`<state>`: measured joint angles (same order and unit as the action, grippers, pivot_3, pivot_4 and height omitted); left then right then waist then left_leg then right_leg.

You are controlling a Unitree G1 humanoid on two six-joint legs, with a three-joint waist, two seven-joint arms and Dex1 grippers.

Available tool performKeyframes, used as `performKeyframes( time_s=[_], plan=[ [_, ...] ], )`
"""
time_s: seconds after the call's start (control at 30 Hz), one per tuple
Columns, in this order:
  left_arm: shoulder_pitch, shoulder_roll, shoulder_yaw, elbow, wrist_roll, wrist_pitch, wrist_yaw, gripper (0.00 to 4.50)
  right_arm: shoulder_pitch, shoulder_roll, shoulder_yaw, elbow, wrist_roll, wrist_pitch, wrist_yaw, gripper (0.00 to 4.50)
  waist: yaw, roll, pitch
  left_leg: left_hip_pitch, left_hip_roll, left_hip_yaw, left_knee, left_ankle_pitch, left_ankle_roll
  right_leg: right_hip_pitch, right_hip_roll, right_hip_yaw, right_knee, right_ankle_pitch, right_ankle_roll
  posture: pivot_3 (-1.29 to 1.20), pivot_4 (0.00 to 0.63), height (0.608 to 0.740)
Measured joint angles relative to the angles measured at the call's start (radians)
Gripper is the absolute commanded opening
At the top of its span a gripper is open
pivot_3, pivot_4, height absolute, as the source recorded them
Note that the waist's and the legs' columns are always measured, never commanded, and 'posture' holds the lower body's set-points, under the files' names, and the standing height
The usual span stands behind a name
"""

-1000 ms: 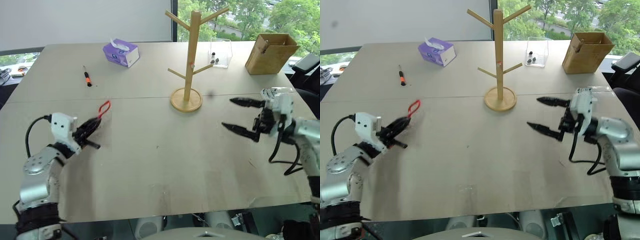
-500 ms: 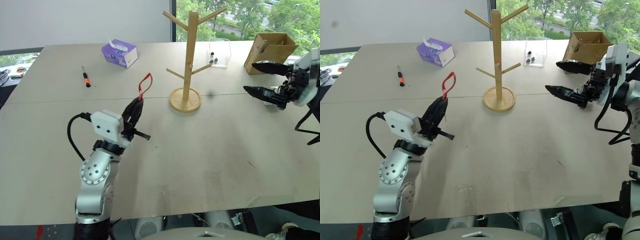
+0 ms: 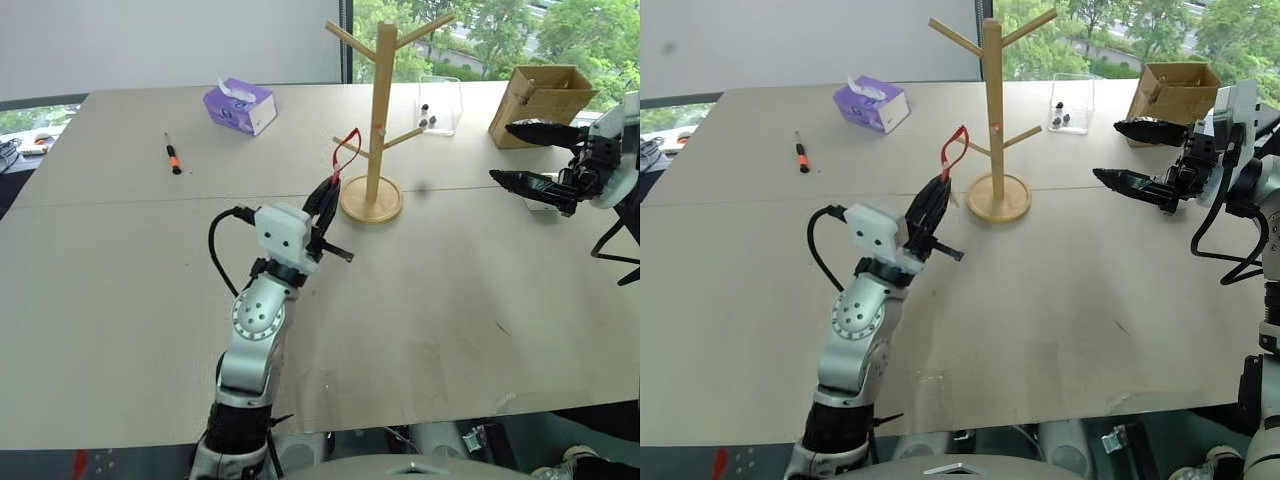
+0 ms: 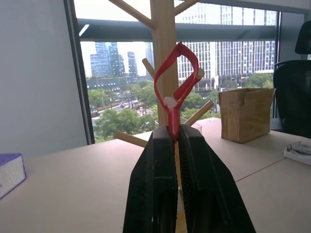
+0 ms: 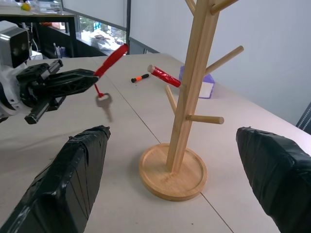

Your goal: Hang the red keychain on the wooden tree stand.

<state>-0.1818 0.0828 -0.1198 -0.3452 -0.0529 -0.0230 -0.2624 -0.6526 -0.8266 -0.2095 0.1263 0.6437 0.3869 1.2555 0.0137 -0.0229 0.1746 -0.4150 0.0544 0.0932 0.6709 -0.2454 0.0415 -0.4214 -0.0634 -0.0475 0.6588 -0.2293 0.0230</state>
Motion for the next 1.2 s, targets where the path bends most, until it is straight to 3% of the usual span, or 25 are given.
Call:
performKeyframes(
  time_s=[0.5,1.2],
  plan=[
    [-0.171,-0.05,-0.046,0.173,0.014,-0.053,0.001,0.04,0.011,0.0,-0.005,-0.032,0.0,0.001,-0.021,4.5,0.0,0.0,0.0,0.0,0.0,0.0,0.0,0.0,0.0,0.0,0.0,0.0,0.0,0.0,0.0,0.0,0.15,0.74],
    [-0.271,-0.068,-0.024,0.317,0.06,0.016,0.076,0.04,0.042,0.0,-0.026,-0.053,0.002,0.002,-0.041,4.5,0.0,0.0,0.0,0.0,-0.001,0.0,0.0,0.0,0.0,0.0,0.0,0.0,0.0,0.0,0.0,0.0,0.15,0.74]
  ],
)
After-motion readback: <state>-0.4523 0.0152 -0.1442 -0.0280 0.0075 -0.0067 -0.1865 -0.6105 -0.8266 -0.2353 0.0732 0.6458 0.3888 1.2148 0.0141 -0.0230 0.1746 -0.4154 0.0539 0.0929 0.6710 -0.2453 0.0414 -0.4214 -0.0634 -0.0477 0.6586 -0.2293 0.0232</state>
